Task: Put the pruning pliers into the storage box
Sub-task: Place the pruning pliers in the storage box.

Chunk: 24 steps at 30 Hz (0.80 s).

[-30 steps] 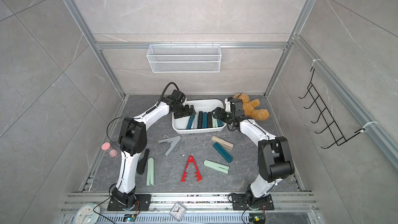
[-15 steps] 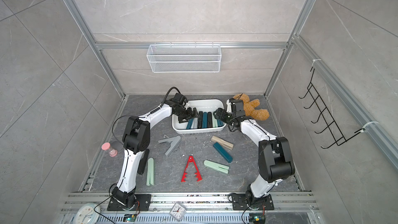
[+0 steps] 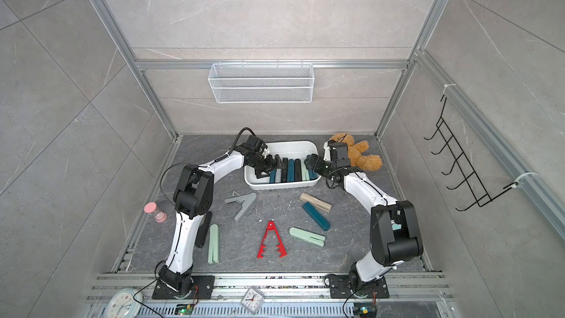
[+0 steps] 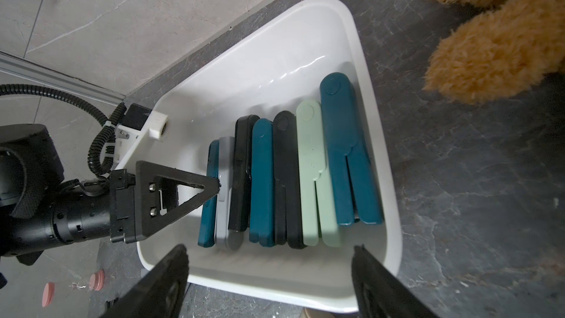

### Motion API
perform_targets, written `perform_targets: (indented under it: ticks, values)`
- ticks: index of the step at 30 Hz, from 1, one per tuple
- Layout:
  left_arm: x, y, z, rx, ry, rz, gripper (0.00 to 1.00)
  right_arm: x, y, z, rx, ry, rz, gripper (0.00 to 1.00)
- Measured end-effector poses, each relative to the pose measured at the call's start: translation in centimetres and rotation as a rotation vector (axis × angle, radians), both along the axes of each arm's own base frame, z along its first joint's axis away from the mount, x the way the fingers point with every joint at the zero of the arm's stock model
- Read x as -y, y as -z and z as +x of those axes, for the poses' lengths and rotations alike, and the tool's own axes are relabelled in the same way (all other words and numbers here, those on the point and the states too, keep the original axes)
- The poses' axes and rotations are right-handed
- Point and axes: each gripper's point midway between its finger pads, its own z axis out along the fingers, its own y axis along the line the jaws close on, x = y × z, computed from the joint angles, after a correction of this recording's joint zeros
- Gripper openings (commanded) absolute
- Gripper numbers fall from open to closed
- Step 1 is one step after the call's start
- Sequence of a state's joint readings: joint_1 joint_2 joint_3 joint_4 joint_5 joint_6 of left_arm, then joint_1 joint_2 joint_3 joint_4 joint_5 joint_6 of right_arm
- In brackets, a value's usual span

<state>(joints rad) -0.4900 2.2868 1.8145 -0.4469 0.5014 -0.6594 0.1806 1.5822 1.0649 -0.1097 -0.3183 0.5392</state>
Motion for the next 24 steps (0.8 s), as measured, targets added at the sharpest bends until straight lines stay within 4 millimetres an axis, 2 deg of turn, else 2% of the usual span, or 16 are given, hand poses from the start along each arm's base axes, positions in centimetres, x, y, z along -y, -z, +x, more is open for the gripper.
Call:
perform_targets:
  ticks: [6,18,24]
  values:
    - [0.1,-1.6,-0.4,0.043,0.000,0.007,1.00,0.3,0.7,-1.2,-0.024,-0.011,-0.021,0.82]
    - [0.6,-7.3,-1.9,0.259,0.024,0.039,1.00,1.8,2.8,-5.7,-0.106,-0.066,-0.154,0.78]
    - [-0.2,-8.3,-2.2,0.318,0.015,0.063,1.00,2.3,4.4,-7.6,-0.181,-0.084,-0.233,0.74]
